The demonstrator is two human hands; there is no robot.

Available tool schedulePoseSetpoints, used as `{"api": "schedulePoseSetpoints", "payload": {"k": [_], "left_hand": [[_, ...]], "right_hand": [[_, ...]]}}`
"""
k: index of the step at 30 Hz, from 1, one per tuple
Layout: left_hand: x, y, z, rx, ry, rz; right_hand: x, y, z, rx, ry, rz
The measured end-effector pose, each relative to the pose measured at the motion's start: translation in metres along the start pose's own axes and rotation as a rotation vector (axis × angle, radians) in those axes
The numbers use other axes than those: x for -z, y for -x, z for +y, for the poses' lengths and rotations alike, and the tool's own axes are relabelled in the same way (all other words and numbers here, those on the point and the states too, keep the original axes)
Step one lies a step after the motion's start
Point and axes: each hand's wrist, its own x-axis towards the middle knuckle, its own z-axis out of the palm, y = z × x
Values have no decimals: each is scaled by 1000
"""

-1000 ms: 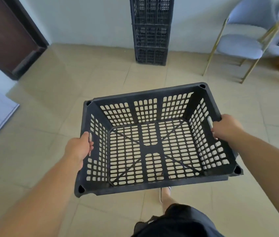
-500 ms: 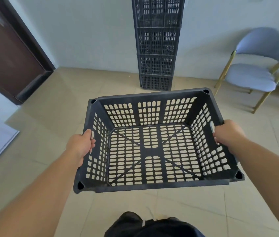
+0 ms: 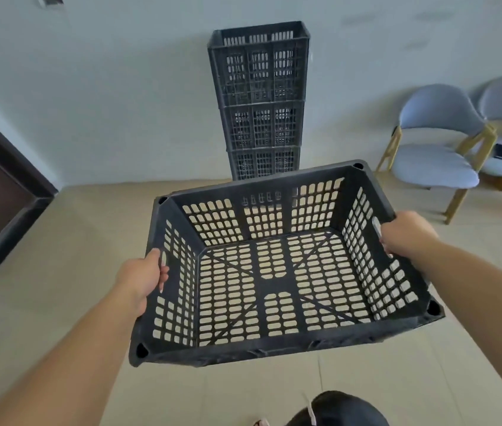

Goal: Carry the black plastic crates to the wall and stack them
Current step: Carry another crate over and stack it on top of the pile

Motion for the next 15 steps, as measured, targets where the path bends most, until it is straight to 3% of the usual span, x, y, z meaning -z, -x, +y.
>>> {"api": "schedulePoseSetpoints", "payload": {"k": [15], "left_hand": [[-103, -179, 235, -27, -4, -120]], "right_hand": [[27, -217, -153, -17, -37, 64]]}}
